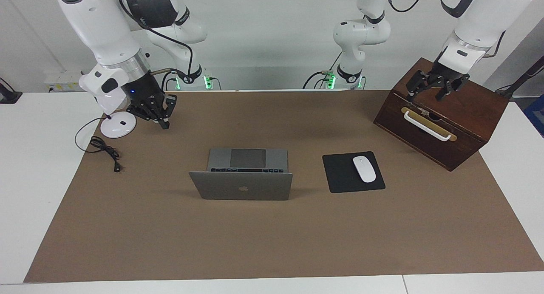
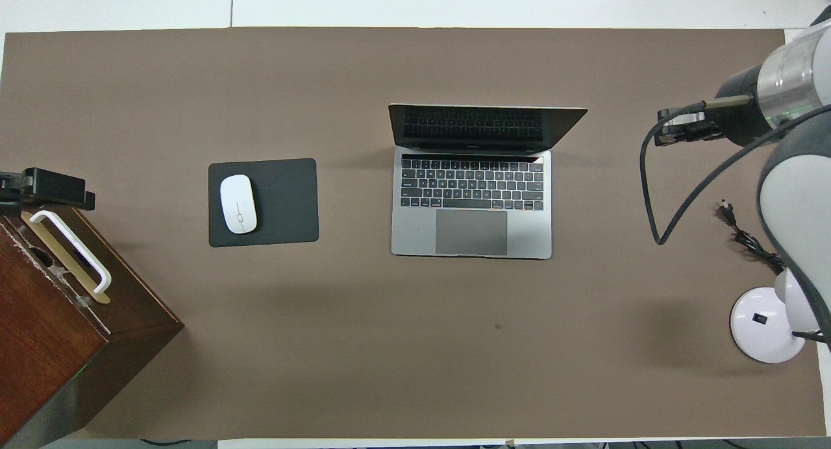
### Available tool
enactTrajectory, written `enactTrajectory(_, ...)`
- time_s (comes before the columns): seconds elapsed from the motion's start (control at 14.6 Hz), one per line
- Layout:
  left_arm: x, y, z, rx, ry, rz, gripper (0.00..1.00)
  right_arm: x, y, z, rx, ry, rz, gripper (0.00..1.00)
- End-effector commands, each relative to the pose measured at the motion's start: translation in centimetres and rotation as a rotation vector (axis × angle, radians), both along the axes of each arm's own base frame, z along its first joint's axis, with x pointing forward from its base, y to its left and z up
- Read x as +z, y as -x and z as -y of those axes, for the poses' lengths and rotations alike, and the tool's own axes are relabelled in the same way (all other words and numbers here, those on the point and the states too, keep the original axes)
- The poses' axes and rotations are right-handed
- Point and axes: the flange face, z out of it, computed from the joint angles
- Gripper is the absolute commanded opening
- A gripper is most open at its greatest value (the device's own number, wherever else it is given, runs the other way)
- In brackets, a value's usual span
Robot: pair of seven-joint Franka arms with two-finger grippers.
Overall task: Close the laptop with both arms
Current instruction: 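Move the right gripper toward the laptop screen's top edge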
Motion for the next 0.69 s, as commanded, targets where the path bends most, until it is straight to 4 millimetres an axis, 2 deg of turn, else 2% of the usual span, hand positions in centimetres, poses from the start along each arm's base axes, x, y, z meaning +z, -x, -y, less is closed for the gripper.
enactTrajectory(0.0, 0.1, 0.1, -0.1, 0.0, -0.022, 0.006, 1.0, 0.0, -3.4, -1.4, 0.007, -0.005, 0.017, 0.0)
enactTrajectory(0.21, 0.2, 0.1, 0.6, -0.012, -0.022, 0.009, 1.0, -1.3, -6.3, -2.5, 0.024, -0.009, 0.025, 0.0)
enactTrajectory(0.41, 0.1, 0.2, 0.5, -0.008, -0.023, -0.003, 1.0, -2.5, -8.5, -3.6, 0.04, -0.021, 0.038, 0.0)
enactTrajectory(0.62, 0.4, 0.2, 0.9, -0.008, -0.023, 0.015, 1.0, -3.5, -9.6, -4.6, 0.05, -0.024, 0.051, 0.0)
